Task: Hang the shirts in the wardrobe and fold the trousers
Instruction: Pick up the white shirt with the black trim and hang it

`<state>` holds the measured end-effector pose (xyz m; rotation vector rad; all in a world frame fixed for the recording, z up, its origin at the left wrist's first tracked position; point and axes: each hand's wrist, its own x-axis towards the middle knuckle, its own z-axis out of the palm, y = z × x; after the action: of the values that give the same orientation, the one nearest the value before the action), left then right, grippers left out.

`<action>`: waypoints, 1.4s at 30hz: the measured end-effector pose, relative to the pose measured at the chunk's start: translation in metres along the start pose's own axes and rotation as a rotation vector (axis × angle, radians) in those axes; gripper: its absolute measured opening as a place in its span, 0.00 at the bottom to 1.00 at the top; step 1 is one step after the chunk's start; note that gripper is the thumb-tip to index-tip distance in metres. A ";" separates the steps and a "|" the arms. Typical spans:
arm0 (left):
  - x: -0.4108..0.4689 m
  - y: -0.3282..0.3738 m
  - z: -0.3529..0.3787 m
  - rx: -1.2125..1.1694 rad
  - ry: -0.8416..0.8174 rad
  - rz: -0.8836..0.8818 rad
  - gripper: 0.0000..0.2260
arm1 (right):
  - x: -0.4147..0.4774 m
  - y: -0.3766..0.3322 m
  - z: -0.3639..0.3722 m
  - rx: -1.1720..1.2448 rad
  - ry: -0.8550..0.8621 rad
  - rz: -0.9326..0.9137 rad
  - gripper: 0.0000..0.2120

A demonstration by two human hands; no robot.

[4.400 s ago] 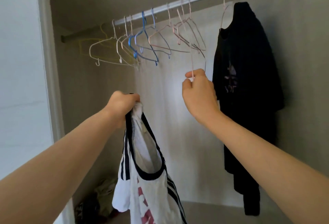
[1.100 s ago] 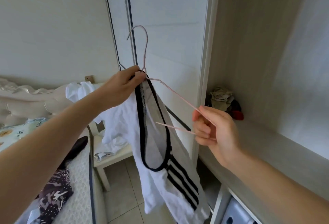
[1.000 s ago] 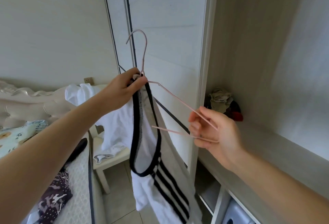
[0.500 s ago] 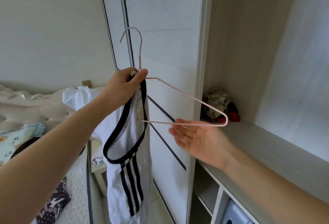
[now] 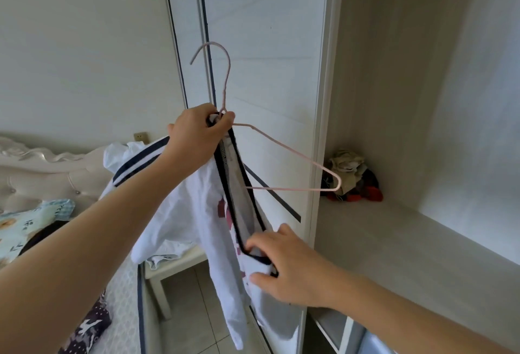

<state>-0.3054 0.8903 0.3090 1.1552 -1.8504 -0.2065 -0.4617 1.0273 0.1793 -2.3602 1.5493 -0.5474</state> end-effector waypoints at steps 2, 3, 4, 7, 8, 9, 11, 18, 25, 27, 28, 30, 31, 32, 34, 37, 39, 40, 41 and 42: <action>0.002 -0.014 -0.006 -0.003 0.023 -0.018 0.19 | -0.006 0.016 -0.011 -0.049 0.046 0.081 0.12; 0.004 -0.021 -0.009 -0.012 0.032 -0.033 0.19 | -0.009 0.025 -0.019 -0.094 0.070 0.120 0.13; 0.004 -0.027 -0.012 -0.017 0.035 -0.045 0.19 | -0.013 0.035 -0.027 -0.149 0.093 0.145 0.13; 0.002 -0.037 -0.015 0.026 0.017 -0.032 0.21 | -0.021 0.056 -0.055 -0.233 0.146 0.159 0.14; 0.000 -0.038 -0.015 0.054 0.013 -0.009 0.21 | -0.022 0.060 -0.062 -0.210 0.162 0.155 0.12; -0.001 -0.039 -0.014 0.086 0.013 0.017 0.21 | -0.021 0.062 -0.068 -0.169 0.182 0.157 0.09; -0.003 -0.036 -0.010 0.145 0.007 0.066 0.22 | -0.018 0.062 -0.075 -0.072 0.226 0.178 0.10; -0.011 -0.013 0.010 0.093 -0.076 0.212 0.22 | 0.004 0.026 -0.073 0.255 0.375 0.162 0.13; -0.020 -0.015 0.006 0.123 -0.168 0.441 0.32 | 0.000 0.020 -0.082 0.466 0.591 0.087 0.09; -0.022 -0.020 0.003 0.093 -0.182 0.415 0.32 | -0.005 0.022 -0.088 0.444 0.581 0.062 0.09; -0.023 -0.023 0.002 0.079 -0.173 0.397 0.31 | -0.007 0.022 -0.092 0.425 0.580 0.050 0.09; -0.022 -0.029 -0.001 0.058 -0.163 0.364 0.29 | -0.011 0.025 -0.101 0.390 0.588 0.043 0.08; -0.021 -0.033 -0.003 0.051 -0.168 0.347 0.30 | -0.014 0.027 -0.107 0.377 0.596 0.045 0.09; -0.019 -0.039 -0.006 0.045 -0.177 0.326 0.31 | -0.017 0.029 -0.113 0.366 0.604 0.046 0.10; -0.016 -0.049 -0.011 0.025 -0.206 0.269 0.32 | -0.024 0.036 -0.123 0.334 0.615 0.052 0.12; -0.012 -0.055 -0.013 -0.013 -0.229 0.208 0.29 | -0.031 0.045 -0.134 0.231 0.548 0.063 0.13; -0.012 -0.053 -0.011 -0.029 -0.210 0.201 0.26 | -0.035 0.046 -0.141 0.140 0.465 0.096 0.12; -0.011 -0.052 -0.010 -0.033 -0.196 0.202 0.23 | -0.037 0.046 -0.145 0.096 0.451 0.108 0.11; -0.012 -0.049 -0.008 -0.038 -0.185 0.209 0.22 | -0.037 0.045 -0.149 0.070 0.474 0.112 0.10; -0.012 -0.046 -0.007 -0.038 -0.176 0.219 0.21 | -0.037 0.042 -0.153 0.073 0.518 0.107 0.11</action>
<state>-0.2692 0.8767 0.2798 0.9247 -2.1024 -0.2227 -0.5785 1.0428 0.2924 -2.1681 1.8031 -1.2408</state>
